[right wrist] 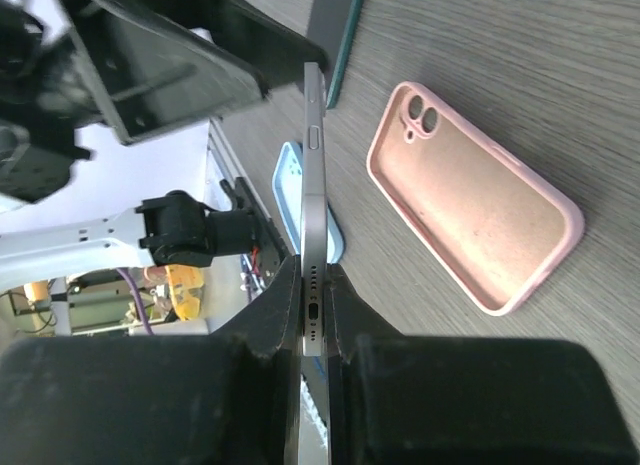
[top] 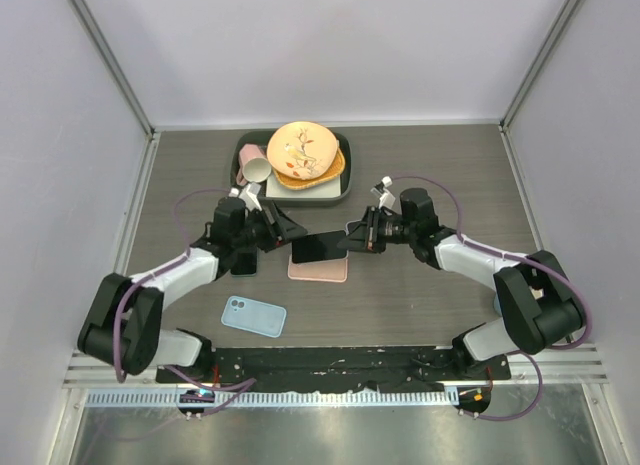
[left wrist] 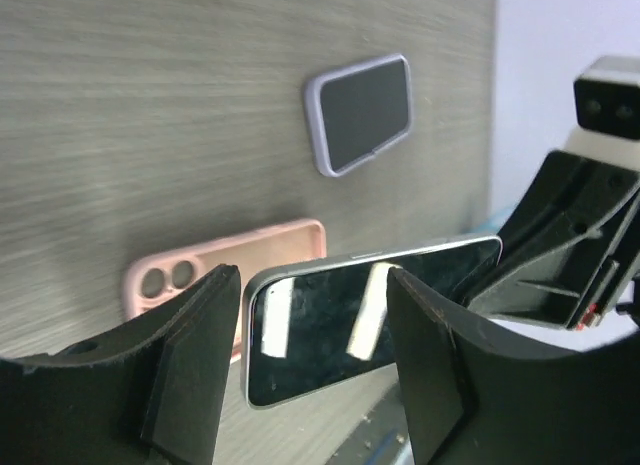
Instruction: Put the phone into the phone case
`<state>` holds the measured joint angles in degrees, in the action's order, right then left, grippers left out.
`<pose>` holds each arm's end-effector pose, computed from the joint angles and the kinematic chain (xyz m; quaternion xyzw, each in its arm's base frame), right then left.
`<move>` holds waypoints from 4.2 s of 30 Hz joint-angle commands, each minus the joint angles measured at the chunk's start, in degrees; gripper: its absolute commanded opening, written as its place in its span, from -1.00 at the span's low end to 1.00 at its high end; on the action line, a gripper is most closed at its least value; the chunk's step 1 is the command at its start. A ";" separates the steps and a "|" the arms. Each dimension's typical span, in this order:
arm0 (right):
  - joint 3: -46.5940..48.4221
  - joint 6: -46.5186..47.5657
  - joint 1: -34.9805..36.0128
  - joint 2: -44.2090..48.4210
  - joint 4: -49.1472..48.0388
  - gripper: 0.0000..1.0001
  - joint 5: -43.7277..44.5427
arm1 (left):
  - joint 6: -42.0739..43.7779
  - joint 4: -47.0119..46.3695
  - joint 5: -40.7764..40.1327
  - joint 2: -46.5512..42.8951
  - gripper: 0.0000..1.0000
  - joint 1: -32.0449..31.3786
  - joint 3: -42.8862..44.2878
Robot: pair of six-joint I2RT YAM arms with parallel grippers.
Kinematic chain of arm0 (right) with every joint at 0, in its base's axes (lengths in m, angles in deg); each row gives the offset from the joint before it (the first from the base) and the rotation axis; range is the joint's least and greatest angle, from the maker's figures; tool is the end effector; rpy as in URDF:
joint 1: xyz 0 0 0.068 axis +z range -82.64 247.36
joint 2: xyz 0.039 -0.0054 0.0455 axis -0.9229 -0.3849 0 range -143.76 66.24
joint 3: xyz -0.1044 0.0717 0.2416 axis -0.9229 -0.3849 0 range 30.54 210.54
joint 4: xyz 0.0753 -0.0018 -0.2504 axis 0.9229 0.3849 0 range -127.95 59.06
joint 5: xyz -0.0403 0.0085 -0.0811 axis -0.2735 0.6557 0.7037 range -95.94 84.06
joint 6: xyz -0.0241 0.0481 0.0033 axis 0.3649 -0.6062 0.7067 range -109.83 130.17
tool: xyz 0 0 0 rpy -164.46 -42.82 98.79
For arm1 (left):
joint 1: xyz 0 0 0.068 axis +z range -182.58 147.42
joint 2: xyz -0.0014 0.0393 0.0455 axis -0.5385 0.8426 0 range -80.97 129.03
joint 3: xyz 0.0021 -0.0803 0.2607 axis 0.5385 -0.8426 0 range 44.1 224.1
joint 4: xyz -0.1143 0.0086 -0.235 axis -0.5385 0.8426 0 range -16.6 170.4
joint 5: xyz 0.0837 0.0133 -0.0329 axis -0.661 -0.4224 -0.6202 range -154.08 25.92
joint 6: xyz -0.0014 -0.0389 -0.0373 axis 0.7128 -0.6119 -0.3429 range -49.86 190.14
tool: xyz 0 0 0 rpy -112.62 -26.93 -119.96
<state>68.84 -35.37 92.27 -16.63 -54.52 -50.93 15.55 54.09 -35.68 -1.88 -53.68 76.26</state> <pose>0.2538 0.1456 0.1996 -0.0521 0.8144 0.5424 0.1996 0.2499 -0.1146 0.1859 -0.1173 0.8308 -0.4737 0.2677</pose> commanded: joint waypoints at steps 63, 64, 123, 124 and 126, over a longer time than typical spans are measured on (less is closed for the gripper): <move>-11.32 -19.68 0.14 -14.86 -34.84 -0.97 -0.89 | 20.84 33.20 -31.30 3.17 0.18 -8.87 12.40; -11.50 -19.59 0.14 -14.95 -34.49 -0.97 -0.89 | 20.75 32.94 -31.30 3.70 0.18 -8.87 12.22; -7.11 -14.75 4.98 -27.52 -26.14 -0.98 7.02 | 10.47 14.65 -12.58 9.50 -0.27 -9.31 5.98; -6.93 -14.49 5.15 -27.78 -26.14 -0.97 7.11 | 10.47 14.30 -12.23 9.50 -0.28 -9.31 5.98; -6.84 -13.70 5.15 -28.05 -24.56 -0.98 7.46 | 10.55 14.13 -11.70 9.50 -0.27 -9.31 6.07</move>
<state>60.54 -51.22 94.04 -41.43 -84.93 -49.94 28.58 76.45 -56.51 5.55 -61.16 82.95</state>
